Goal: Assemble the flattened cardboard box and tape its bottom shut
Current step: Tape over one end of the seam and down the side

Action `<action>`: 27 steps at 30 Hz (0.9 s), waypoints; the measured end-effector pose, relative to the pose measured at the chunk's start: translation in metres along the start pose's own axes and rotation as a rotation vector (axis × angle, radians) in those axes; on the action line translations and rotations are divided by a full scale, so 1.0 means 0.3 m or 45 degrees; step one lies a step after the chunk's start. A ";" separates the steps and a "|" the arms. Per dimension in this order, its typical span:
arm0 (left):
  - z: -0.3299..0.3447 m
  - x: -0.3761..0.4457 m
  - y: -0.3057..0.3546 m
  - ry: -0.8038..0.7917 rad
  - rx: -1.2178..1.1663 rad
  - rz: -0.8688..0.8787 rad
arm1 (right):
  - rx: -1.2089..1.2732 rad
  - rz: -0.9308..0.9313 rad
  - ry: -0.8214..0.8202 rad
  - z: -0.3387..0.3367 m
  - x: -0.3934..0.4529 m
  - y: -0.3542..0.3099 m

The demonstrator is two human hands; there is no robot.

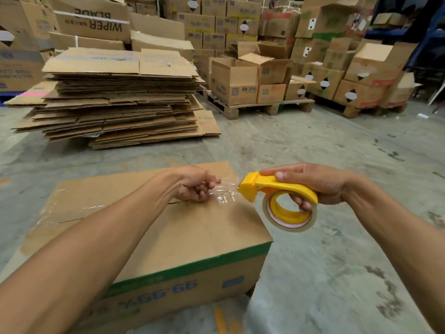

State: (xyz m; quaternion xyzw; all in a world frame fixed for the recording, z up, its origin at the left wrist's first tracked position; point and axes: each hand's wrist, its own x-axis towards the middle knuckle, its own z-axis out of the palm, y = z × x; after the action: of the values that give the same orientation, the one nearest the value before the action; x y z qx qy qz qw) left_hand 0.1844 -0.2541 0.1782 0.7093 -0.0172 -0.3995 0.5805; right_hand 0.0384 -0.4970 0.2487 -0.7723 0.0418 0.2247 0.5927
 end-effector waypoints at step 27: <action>-0.090 0.495 0.225 0.509 1.108 0.788 | 0.338 -0.136 0.580 0.207 0.273 -0.043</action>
State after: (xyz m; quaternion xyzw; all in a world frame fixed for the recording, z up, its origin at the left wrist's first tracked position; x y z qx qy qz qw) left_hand 0.3310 -0.3267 0.1537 0.9068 -0.2771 -0.0249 0.3167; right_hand 0.0975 -0.4186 0.2155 -0.7195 0.1624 0.0061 0.6752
